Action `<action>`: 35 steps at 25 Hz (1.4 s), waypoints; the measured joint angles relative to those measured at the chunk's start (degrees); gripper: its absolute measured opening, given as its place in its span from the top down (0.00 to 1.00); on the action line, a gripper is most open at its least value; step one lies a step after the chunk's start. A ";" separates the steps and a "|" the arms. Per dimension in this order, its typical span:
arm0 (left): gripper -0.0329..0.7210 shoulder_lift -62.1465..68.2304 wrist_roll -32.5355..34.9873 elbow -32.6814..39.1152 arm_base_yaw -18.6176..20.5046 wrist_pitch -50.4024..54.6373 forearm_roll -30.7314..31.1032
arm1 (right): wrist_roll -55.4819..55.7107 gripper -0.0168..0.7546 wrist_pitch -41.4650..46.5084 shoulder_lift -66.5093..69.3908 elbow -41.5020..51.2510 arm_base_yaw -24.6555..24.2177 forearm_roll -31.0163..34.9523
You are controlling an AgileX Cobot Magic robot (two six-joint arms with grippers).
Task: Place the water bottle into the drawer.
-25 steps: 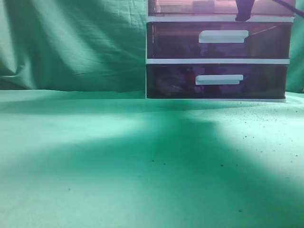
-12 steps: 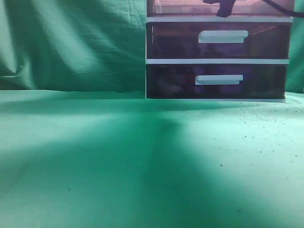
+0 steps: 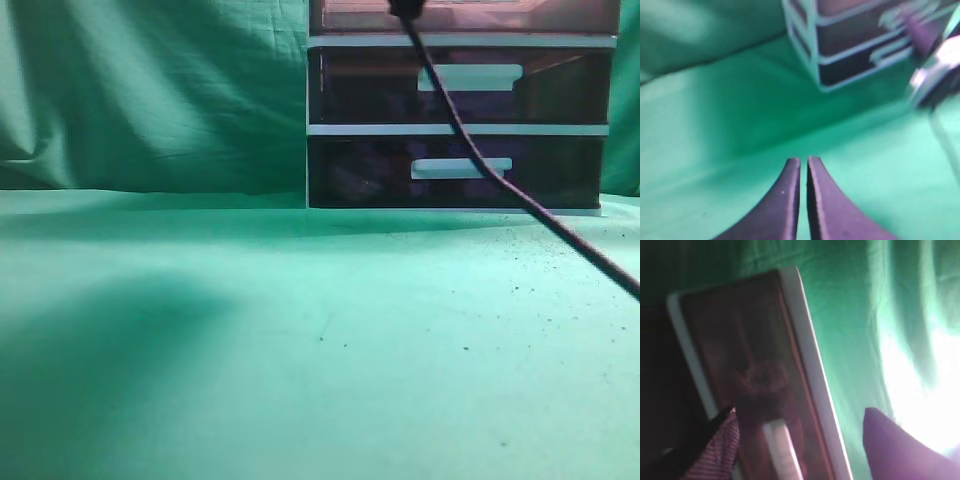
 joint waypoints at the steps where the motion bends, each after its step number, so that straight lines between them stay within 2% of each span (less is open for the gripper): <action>1: 0.96 -1.54 0.00 0.73 0.00 -0.87 -0.28 | -0.27 0.37 2.28 -1.18 0.43 2.21 2.72; 6: 0.96 -12.91 0.00 8.87 0.00 -6.14 -1.02 | -0.52 0.37 16.71 -9.56 0.73 10.90 15.95; 10: 0.96 -23.04 0.00 18.83 0.00 -12.98 -2.47 | -3.74 0.37 22.26 -16.33 0.82 16.46 34.05; 15: 0.96 -35.36 0.00 31.92 0.00 -21.54 -5.71 | -15.02 0.84 20.91 -24.41 0.82 20.43 63.52; 16: 0.96 -35.36 0.00 31.92 0.00 -21.54 -5.71 | -15.03 0.89 19.65 -26.06 1.04 21.20 66.69; 18: 0.96 -39.96 0.00 36.53 0.00 -23.67 -6.73 | -15.03 0.98 15.99 -29.10 1.26 23.01 67.32; 21: 0.96 -46.70 0.00 41.75 0.00 -24.79 -7.24 | -14.32 0.98 14.78 -34.17 1.26 26.58 67.32; 27: 0.96 -55.99 0.00 49.70 0.00 -24.93 -8.87 | -4.59 0.98 15.12 -41.66 1.26 33.71 67.32; 35: 0.96 -57.38 0.00 59.08 0.00 -25.02 -9.74 | 1.63 0.98 15.77 -44.83 1.26 41.28 67.32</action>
